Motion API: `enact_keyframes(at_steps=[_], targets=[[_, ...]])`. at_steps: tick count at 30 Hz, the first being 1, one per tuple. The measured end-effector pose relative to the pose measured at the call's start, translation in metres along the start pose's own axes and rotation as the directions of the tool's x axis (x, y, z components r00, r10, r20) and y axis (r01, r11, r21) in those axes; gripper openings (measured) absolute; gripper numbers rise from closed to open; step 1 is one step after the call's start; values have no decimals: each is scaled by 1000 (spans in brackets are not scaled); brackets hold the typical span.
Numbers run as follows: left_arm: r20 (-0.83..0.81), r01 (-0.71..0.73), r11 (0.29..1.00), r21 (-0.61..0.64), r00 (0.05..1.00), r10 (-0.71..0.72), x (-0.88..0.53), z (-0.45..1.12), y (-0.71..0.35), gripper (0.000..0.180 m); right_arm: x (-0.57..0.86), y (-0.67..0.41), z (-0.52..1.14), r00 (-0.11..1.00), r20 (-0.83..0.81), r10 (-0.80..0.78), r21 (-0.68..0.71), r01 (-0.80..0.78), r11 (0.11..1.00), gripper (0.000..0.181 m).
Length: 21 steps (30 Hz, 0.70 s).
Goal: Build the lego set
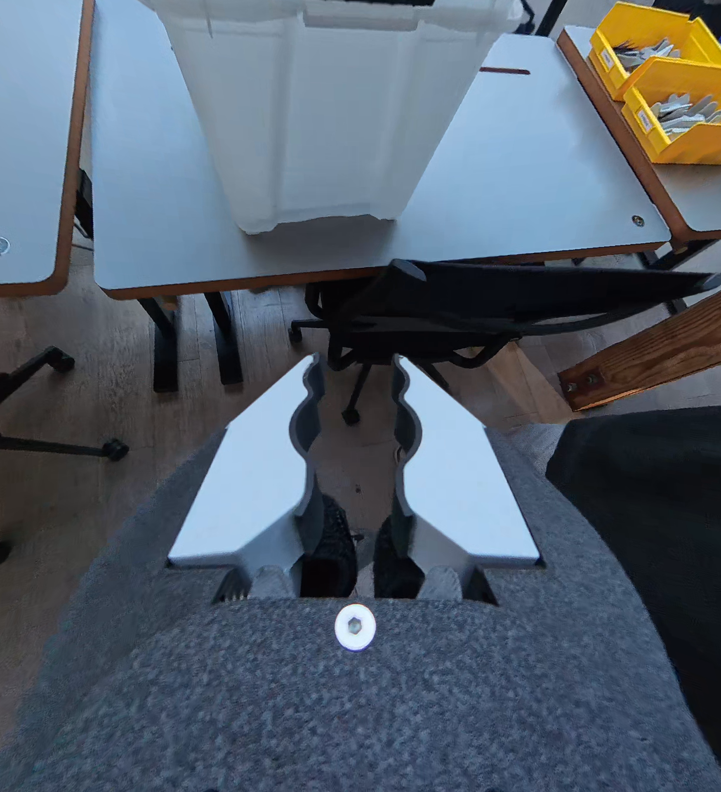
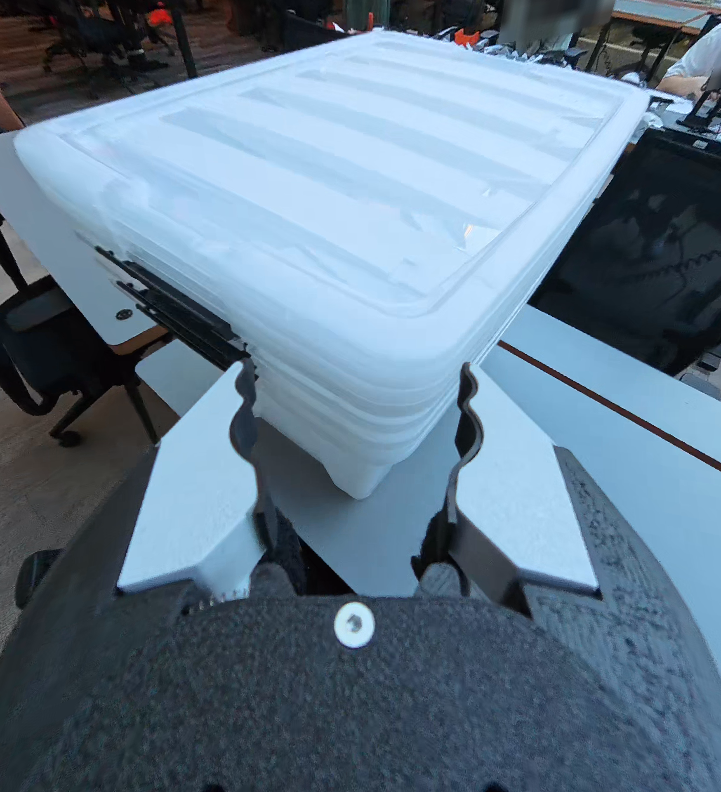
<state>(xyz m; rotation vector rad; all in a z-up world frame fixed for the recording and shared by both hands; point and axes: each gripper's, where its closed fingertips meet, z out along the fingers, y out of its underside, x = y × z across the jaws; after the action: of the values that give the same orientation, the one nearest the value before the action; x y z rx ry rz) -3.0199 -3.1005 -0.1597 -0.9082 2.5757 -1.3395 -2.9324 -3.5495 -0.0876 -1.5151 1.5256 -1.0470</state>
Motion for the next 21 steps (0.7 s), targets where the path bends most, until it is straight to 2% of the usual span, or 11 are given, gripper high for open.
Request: enact_keyframes(at_steps=[8, 13, 15, 19, 21], targets=[[19, -12, 1000, 12, 1000, 12, 1, 31, -34, 27, 17, -1, 31, 998, 65, 7, 36, -10, 999, 94], [-16, 19, 997, 80, 1000, -18, 16, 62, -67, 27, 21, 0, 30, 996, 91, 18, 62, -24, 998, 93], [-4, -18, 991, 136, 1000, 19, 1, 75, -103, 40, 19, 0, 31, 996, 90, 13, 42, -17, 999, 92], [-7, -82, 971, 226, 996, 85, -56, 112, -198, 97, 19, -3, 29, 995, 95, 11, 30, -14, 999, 91], [-25, -84, 968, 237, 995, 92, -86, 137, -239, 108, 17, -2, 29, 995, 102, 10, 29, -13, 1000, 91]])
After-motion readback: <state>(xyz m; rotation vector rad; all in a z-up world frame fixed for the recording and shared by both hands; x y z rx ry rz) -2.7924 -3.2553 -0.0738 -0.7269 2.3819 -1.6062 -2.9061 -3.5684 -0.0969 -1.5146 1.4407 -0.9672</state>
